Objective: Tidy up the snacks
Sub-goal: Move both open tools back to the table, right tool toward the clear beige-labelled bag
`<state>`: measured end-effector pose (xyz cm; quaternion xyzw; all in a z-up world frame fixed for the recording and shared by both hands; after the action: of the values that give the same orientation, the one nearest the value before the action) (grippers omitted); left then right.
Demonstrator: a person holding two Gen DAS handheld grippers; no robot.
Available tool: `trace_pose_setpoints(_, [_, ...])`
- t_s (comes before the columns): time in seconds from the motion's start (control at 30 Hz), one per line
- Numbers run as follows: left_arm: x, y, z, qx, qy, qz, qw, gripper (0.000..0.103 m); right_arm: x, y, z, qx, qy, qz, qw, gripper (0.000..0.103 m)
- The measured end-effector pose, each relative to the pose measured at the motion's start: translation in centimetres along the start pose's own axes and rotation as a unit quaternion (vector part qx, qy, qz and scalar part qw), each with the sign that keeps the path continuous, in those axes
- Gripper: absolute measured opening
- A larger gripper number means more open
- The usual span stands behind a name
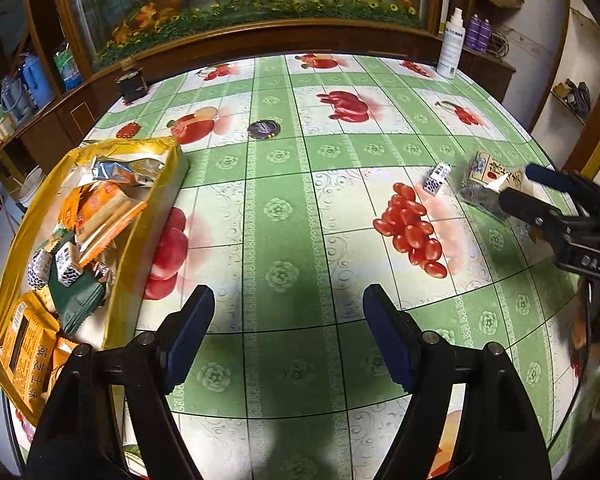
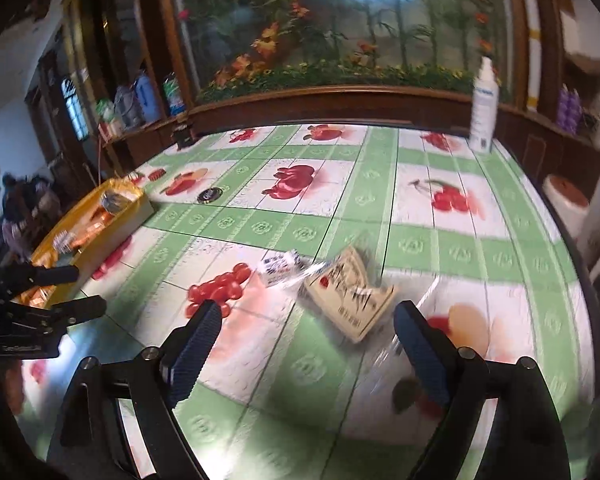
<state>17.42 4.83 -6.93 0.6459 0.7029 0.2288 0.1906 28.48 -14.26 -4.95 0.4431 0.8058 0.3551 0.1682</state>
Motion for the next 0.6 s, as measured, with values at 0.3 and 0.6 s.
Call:
trace_pose_setpoints(0.3, [-1.3,0.1,1.2,0.017,-0.004,0.010,0.9998,0.077,0.0,-0.2,4.5,0.068,-0.035,-0.120,0.990,0.099])
trace_pose_setpoints(0.6, [-3.3,0.5,2.3,0.023,-0.013,0.025,0.9993,0.077,-1.6,-2.1,4.2,0.103,0.048,0.002,0.993,0.056])
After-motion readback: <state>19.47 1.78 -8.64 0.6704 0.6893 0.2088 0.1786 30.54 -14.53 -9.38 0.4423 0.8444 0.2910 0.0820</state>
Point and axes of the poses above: each gripper's, at about its wrist camera, not at the fingertips, and z roughly the way its jaws point, x to its left, y to its top, the point moved 8 cm from there along z, roughly the way its jaws point, and after that the axes turned 2 degrees about x, right-handed, at the moved point
